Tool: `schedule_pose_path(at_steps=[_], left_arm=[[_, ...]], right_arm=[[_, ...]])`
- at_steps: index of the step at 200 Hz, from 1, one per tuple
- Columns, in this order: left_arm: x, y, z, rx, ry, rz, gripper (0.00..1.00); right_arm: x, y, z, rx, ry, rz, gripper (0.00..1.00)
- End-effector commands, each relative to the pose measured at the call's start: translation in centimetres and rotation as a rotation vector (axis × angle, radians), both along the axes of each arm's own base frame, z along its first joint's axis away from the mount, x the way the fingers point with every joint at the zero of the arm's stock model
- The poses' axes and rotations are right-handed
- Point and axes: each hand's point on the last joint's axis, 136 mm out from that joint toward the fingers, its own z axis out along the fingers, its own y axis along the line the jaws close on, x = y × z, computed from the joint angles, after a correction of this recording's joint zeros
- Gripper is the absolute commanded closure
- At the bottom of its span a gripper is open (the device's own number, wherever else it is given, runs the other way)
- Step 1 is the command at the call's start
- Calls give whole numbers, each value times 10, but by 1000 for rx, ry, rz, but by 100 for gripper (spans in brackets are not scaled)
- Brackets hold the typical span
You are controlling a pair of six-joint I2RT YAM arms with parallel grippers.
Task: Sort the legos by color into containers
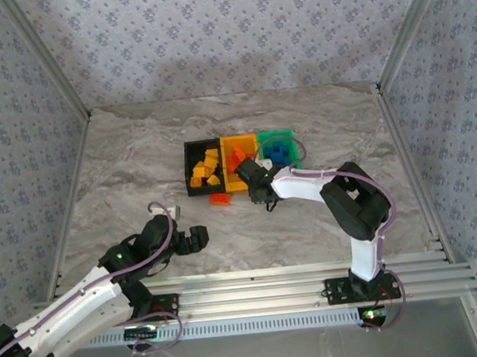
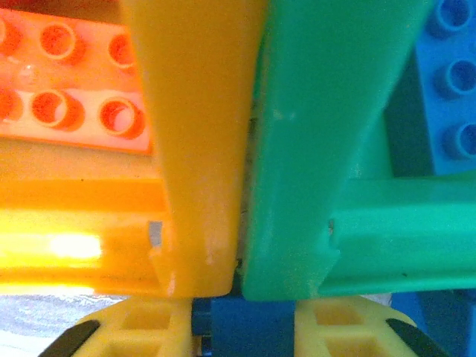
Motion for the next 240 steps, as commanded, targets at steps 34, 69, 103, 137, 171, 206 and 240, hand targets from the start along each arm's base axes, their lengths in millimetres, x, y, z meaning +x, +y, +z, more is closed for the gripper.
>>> schedule_pose_path(at_steps=[34,69,103,137,171,206,240], left_arm=[[-1,1,0,-10,7,4,0],[0,0,-1,-9,9,4,0],[0,-2,0,-14,14,4,0],[-2,2,4,-12,12,5,0],[-3,4,6,-10,6,9,0],[-1,2,3,-6,6,6,0],[2,0,1,-3,6,4,0]], right_arm=[[-25,14,66,101,-126,81,79],[-16,1,114,183,-192,48,77],[37,-22,125,201,-185,-78,76],[80,-38,114,164,-146,-164,68],[90,-42,133,151,-194,-147,41],[58,-43,140,182,-215,-133,31],[4,-50,105,183,-163,-134,27]])
